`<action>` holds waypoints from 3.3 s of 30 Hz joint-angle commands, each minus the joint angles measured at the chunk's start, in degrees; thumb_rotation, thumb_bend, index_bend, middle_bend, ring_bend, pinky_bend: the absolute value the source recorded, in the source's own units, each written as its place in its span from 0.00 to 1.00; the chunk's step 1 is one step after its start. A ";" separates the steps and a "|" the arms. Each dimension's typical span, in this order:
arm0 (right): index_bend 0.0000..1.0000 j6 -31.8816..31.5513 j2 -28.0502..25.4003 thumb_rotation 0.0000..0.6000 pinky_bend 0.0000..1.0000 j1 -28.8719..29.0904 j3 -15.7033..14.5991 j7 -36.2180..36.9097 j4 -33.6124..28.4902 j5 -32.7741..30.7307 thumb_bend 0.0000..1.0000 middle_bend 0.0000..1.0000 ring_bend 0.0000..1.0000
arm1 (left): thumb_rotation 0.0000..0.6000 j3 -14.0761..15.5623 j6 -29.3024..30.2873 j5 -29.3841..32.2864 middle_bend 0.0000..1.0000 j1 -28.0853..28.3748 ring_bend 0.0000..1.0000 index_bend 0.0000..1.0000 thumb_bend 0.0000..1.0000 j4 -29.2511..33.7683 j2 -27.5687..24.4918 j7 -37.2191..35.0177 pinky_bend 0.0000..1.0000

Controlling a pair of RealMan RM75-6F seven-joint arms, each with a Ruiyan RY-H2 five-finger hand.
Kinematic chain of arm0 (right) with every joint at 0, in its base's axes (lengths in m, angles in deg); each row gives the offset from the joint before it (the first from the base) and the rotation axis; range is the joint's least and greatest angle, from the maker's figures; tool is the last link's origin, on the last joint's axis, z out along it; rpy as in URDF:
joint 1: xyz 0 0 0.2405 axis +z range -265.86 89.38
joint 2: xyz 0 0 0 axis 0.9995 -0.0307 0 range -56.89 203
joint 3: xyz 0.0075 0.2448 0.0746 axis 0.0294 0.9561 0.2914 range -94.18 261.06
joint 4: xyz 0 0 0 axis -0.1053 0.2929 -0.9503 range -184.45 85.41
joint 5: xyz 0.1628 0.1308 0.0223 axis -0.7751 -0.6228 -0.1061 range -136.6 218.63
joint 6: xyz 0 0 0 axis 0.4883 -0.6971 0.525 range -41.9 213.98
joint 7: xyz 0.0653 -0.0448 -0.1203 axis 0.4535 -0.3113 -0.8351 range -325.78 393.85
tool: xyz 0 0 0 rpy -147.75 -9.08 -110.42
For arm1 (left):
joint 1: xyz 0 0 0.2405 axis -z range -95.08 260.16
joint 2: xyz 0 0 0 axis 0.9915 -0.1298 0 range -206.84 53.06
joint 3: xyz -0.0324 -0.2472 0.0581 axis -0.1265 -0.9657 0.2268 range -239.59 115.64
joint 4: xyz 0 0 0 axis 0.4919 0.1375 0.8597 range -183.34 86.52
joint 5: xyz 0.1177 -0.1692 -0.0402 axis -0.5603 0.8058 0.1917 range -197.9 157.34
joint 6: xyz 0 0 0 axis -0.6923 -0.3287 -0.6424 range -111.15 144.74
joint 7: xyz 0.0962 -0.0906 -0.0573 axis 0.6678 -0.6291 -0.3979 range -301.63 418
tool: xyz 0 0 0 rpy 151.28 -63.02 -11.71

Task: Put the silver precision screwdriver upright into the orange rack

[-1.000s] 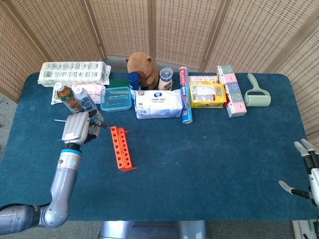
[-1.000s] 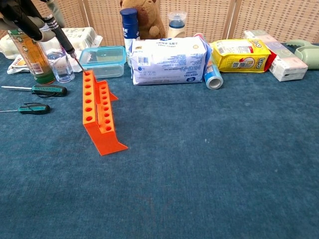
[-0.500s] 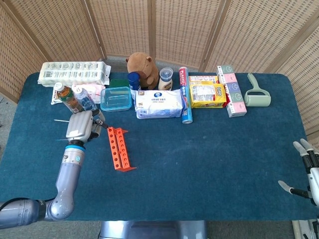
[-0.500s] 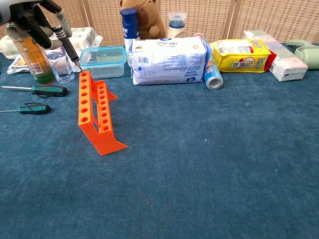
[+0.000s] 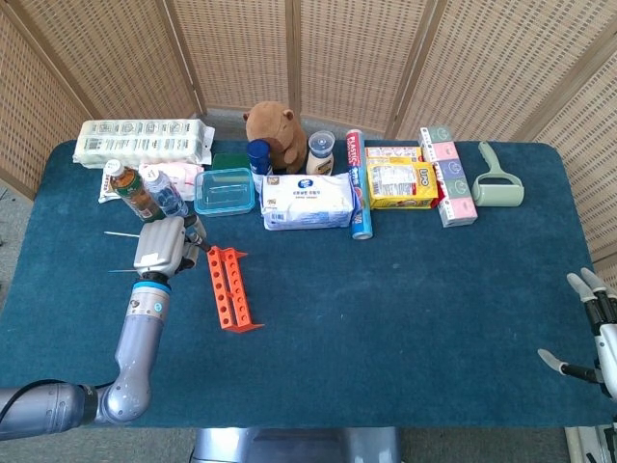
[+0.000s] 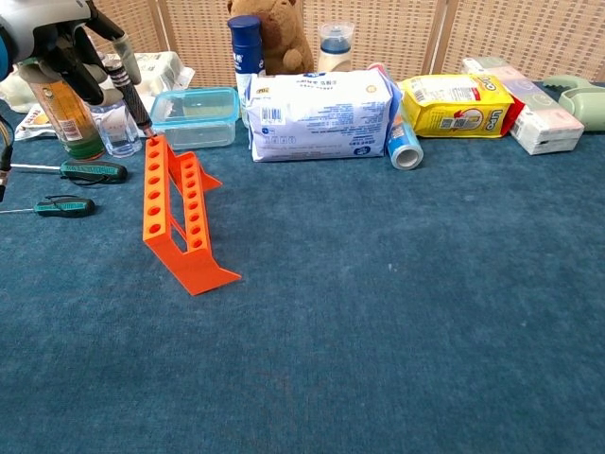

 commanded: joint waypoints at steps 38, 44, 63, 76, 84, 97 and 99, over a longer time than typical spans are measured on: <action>0.03 -0.19 -0.44 1.00 0.00 -0.12 0.07 1.02 -0.28 0.00 0.00 0.00 0.00 | 1.00 1.38 -1.65 -4.88 0.97 -1.67 0.97 0.12 0.41 3.93 -3.03 -4.28 0.93; 0.03 -0.29 -0.44 1.00 0.00 -0.15 0.04 0.92 -0.37 0.12 0.00 0.00 0.00 | 1.00 2.18 -2.23 -6.54 0.97 -3.46 0.97 0.11 0.38 5.27 -5.97 -6.25 0.93; 0.03 -0.01 0.08 1.00 0.00 -0.05 0.04 -0.77 -0.64 -0.20 0.00 0.00 0.00 | 1.00 4.81 -14.57 -5.25 0.97 -5.25 0.97 0.11 0.38 -2.09 -7.01 -15.82 0.93; 0.03 -0.48 -0.36 1.00 0.00 -0.28 0.05 0.55 -0.59 0.05 0.00 0.00 0.00 | 1.00 4.96 -14.52 -5.64 0.95 -3.56 0.96 0.11 0.38 -2.34 -4.80 -15.21 0.93; 0.03 -0.62 -0.51 1.00 0.00 -0.34 -0.03 1.02 -0.54 0.35 0.00 0.00 0.00 | 1.00 5.40 -12.21 -6.54 0.95 -3.03 0.96 0.11 0.38 0.30 -4.21 -13.52 0.93; 0.03 -0.69 -0.58 1.00 0.00 -0.37 -0.03 1.20 -0.55 0.41 0.00 0.00 0.00 | 1.00 5.71 -9.16 -7.08 0.95 -2.46 0.96 0.11 0.38 3.98 -4.31 -11.00 0.93; 0.03 -0.75 -0.60 1.00 0.00 -0.41 0.01 1.30 -0.56 0.30 0.00 0.00 0.00 | 1.00 5.48 -8.36 -7.83 0.95 -2.60 0.96 0.11 0.38 4.62 -4.72 -11.02 0.93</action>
